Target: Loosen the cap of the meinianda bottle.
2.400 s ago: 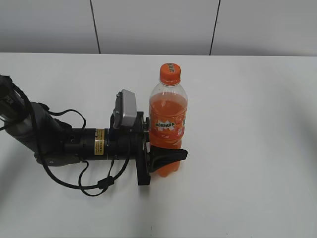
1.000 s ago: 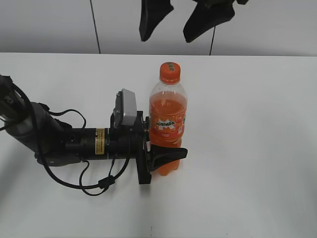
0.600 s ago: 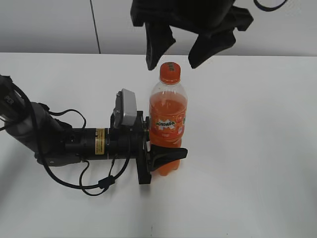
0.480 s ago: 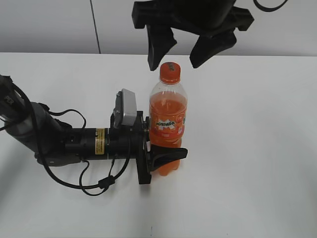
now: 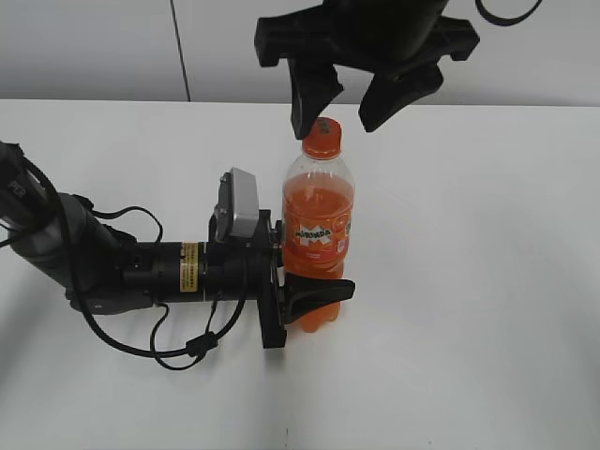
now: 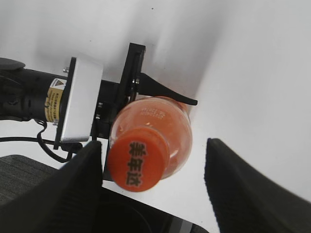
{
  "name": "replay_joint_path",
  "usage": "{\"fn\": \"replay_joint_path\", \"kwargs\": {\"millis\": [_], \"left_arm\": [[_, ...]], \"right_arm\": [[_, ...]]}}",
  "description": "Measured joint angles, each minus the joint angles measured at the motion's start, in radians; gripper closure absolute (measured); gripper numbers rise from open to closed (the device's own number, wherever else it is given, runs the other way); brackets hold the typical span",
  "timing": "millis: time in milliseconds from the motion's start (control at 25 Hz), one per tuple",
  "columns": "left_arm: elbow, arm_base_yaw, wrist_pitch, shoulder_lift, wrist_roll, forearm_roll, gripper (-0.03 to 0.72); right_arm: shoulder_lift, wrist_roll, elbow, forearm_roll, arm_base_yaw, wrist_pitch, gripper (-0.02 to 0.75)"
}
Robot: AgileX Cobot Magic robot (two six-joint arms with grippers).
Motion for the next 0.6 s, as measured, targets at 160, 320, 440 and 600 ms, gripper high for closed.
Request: {"fn": "replay_joint_path", "kwargs": {"millis": [160,320,440,600], "left_arm": [[0.0,0.0,-0.001,0.0,0.0,0.0,0.3],[0.0,0.0,-0.001,0.0,0.0,0.0,0.3],[0.0,0.0,-0.001,0.0,0.0,0.0,0.3],[0.0,0.0,-0.001,0.0,0.0,0.0,0.3]], "right_arm": [[0.02,-0.009,0.0,0.001,0.0,0.0,0.253],[0.02,-0.01,0.0,0.004,0.0,0.0,0.256],[0.02,-0.018,0.0,0.014,0.0,0.0,0.262],[0.02,-0.032,0.0,0.023,0.0,0.0,0.347]]}}
